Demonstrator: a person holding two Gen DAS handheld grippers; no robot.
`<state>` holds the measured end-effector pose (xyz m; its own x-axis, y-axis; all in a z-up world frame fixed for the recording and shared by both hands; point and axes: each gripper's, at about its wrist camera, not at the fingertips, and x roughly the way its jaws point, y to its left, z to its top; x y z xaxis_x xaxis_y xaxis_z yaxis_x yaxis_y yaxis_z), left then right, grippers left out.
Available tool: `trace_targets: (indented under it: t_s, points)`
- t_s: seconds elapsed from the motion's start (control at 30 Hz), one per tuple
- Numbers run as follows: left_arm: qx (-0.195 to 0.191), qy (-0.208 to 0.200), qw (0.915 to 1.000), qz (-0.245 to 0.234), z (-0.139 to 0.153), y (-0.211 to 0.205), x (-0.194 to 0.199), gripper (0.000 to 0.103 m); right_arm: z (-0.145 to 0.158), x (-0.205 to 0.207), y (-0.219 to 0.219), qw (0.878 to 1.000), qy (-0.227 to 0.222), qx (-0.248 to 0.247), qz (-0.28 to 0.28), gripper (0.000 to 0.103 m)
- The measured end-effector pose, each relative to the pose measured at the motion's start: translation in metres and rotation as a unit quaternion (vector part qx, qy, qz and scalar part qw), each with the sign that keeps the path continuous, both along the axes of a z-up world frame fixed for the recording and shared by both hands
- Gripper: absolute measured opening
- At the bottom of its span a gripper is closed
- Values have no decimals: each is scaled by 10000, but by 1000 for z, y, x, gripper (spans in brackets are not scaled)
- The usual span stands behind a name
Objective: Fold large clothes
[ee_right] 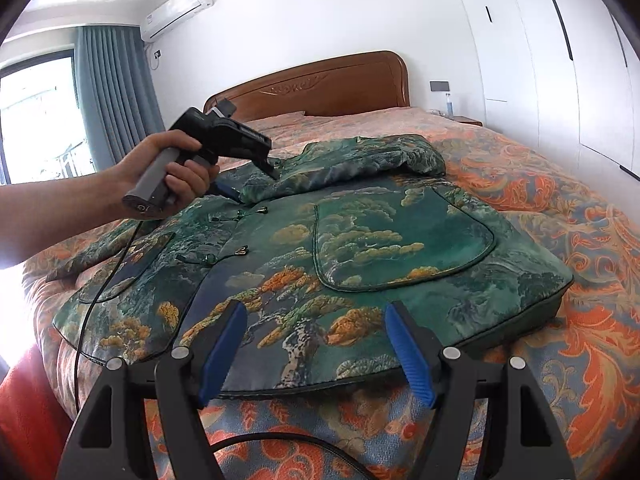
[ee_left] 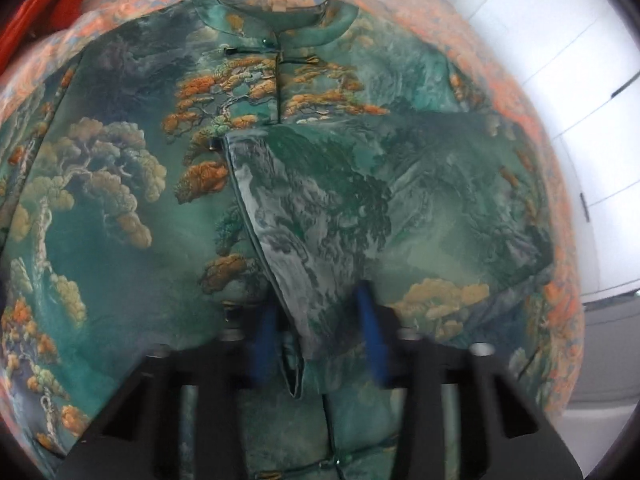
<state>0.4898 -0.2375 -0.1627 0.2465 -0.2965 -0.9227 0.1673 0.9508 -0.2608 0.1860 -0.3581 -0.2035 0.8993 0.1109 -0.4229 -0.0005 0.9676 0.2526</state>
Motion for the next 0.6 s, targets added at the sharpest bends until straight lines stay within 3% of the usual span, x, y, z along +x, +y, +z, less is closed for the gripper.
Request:
trace_targets:
  t_s: [0.07,0.2,0.27,0.37,0.47,0.6]
  points:
    - [101,-200,9997,-60,13,-6,6,13,0,1,1,10000,-16,-39,-3,74]
    - [482,-1180,9915,-248,62,-21,20,11,-2,3,2,10000,-9,-38,50,74]
    - [632,-1429,9874,-270,71,-26,29,12,-3,4,2,10000,-16,-30,75,74]
    - [1043,-1446,9837,-255,52,-33,44,14,-3,6,3,9999,-24,-19,103,74]
    - [1579,-1160,9801,-313,7,-38,53,21,-5,10,2,9999,23,26,123,74]
    - [1697,-1413,9746,-360,-7,-35,39,24,-7,11,0,9998,68,85,155,74]
